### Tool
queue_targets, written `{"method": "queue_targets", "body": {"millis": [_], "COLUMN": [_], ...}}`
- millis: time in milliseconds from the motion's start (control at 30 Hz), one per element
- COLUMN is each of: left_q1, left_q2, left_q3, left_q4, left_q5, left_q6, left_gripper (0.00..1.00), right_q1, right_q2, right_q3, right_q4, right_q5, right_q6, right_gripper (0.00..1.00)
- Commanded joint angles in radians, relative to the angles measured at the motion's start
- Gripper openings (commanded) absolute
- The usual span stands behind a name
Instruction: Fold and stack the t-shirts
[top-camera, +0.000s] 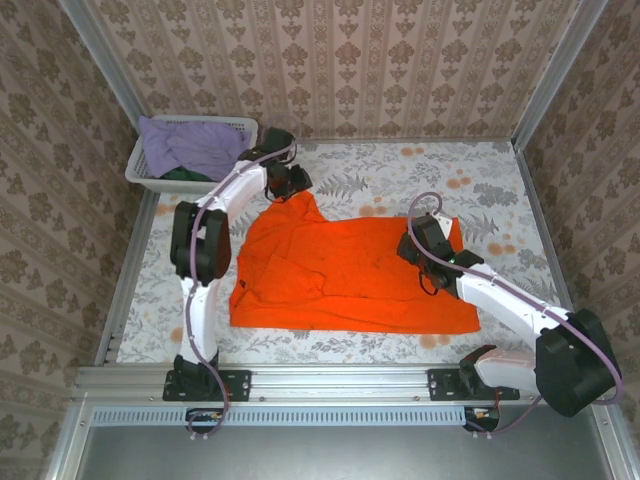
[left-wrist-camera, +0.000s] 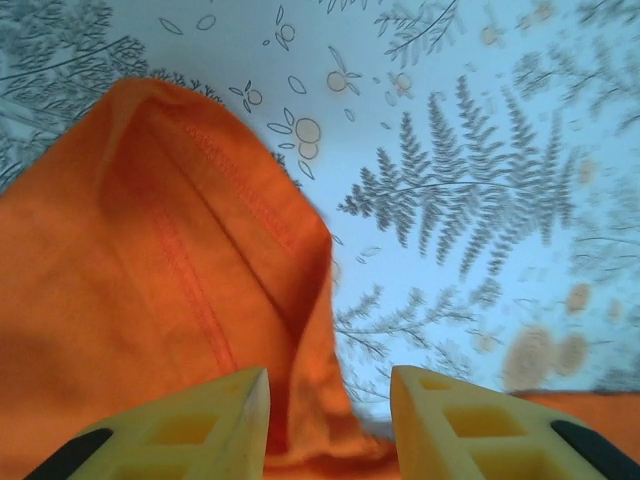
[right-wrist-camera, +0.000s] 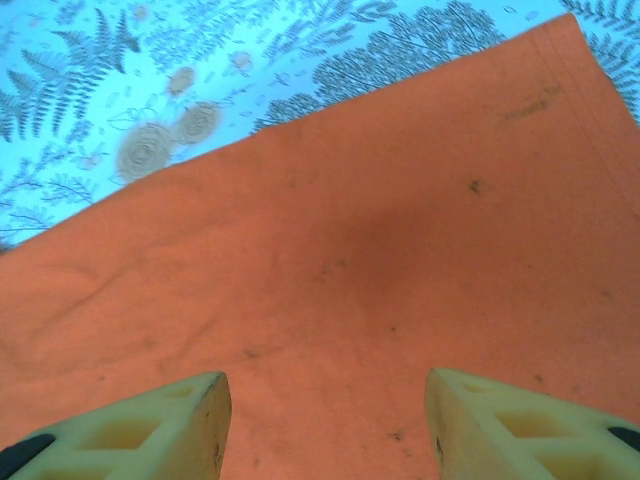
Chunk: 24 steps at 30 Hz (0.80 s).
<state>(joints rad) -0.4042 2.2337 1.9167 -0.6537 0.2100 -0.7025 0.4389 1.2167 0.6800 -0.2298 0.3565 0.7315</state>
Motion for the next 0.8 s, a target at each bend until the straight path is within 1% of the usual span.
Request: {"method": "queue_targets", "body": {"millis": [0, 133, 233, 433, 767], "left_q1": [-0.002, -0.007, -0.015, -0.022, -0.037], "left_q2": [0.05, 0.086, 0.112, 0.137, 0.162], "left_q3": [0.098, 0.138, 0.174, 0.159, 0.154], "left_q4": [-0.151, -0.175, -0.205, -0.176, -0.144], "left_q5": [-0.008, -0.029, -0.024, 0.021, 0.081], "left_q6": [0.126, 0.182, 0.209, 0.214, 0.218], "left_gripper": [0.37, 0.38, 0.38, 0.39, 0.38], "right_q1": [-0.008, -0.009, -0.009, -0.015, -0.024], "right_q2": [-0.029, -0.008, 0.017, 0.056, 0.058], "right_q3": [-0.023, -0.012, -0.001, 0.018, 0.018], "right_q4": [0.064, 0.062, 0.05, 0.041, 0.035], "right_q5": [0.029, 0.014, 0.009, -0.018, -0.012], "right_q6": [-0.004, 0.0, 0.002, 0.005, -0.003], "right_gripper": [0.56, 0.55, 0.56, 0.55, 0.55]}}
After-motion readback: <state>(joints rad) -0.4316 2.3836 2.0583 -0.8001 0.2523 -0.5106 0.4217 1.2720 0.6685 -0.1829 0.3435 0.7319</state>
